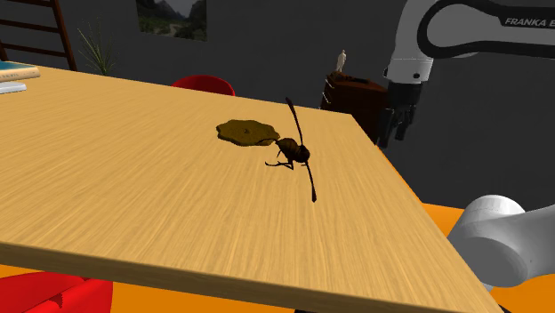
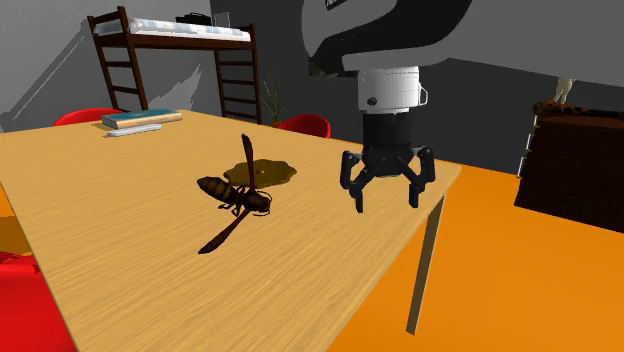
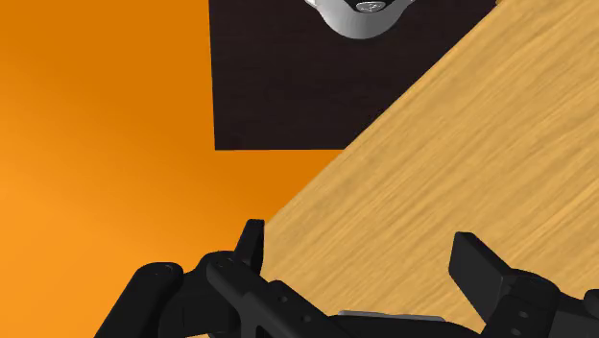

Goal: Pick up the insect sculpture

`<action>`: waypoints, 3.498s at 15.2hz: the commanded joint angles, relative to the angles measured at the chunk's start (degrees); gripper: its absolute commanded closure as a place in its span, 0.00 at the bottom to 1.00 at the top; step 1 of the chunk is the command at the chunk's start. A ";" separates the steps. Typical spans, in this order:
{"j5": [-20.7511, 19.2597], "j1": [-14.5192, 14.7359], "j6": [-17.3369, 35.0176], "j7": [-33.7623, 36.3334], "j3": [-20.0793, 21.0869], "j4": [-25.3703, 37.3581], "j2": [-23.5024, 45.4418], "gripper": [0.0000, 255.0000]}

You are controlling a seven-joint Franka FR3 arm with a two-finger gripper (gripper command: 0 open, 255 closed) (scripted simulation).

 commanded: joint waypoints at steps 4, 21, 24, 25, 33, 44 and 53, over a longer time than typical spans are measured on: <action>3.01 0.07 -3.73 7.58 5.21 4.24 3.79 0.00; 13.38 0.01 -22.36 55.54 27.53 44.16 42.96 0.00; 13.60 2.05 -25.98 65.24 29.50 54.69 52.91 0.00; 13.61 3.03 -27.35 68.47 29.91 58.65 56.46 0.00; 13.56 3.42 -22.43 68.97 29.62 53.77 57.14 0.00; 13.61 3.39 -21.97 68.89 29.62 53.08 56.91 1.00; 13.63 4.05 -28.78 70.86 29.93 62.20 59.22 1.00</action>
